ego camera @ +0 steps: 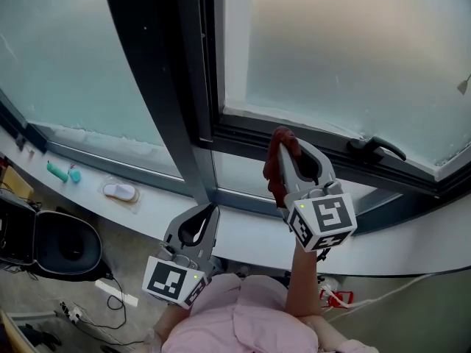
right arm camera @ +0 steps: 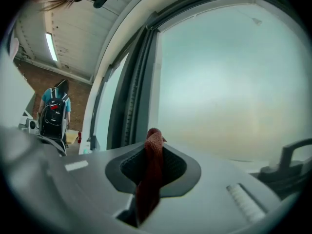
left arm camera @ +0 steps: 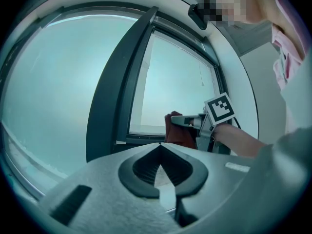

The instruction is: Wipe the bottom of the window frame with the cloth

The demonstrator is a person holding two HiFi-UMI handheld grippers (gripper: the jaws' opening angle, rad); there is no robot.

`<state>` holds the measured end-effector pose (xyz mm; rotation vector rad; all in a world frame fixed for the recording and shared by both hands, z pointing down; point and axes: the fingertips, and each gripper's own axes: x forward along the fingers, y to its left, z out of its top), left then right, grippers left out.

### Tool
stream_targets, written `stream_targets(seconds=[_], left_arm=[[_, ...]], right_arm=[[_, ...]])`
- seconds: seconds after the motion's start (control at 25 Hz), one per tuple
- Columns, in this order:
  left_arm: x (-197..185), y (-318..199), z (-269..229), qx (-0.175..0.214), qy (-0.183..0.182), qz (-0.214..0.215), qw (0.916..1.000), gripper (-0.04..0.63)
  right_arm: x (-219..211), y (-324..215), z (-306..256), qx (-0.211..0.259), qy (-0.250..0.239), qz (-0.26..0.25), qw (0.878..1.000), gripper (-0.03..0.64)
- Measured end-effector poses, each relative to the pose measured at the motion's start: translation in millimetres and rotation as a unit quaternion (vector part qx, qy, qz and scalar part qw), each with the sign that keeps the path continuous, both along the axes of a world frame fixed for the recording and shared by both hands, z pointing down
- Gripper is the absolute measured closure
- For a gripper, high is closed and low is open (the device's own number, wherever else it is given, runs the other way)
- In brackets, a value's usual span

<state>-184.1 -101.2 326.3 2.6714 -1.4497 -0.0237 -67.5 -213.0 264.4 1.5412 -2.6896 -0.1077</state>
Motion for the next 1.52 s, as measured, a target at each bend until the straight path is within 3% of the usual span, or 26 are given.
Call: stream_targets(seconds=[0.2,0.56,1.08,1.52], left_arm=[[-27,-11,-2,0.0,-0.001,-0.011,0.9999,0.597],[-58,-38,-4,0.005,0.002,-0.007,1.0,0.598],[-62,-50,3,-0.007,0.007,0.003,0.9999,0.597],[-53,-42,2,-0.008,0.009,-0.001,0.9999,0.597]], right_arm=[[-66,-13,28,-0.028,0.016,-0.049,0.998,0.566],[-123,-33,55,-0.052,0.045,-0.071,0.995,0.566],[-128,-48,68,-0.034,0.113,-0.046,0.992,0.566],[-121,-46,69,-0.036,0.129,-0.051,0.99,0.566]])
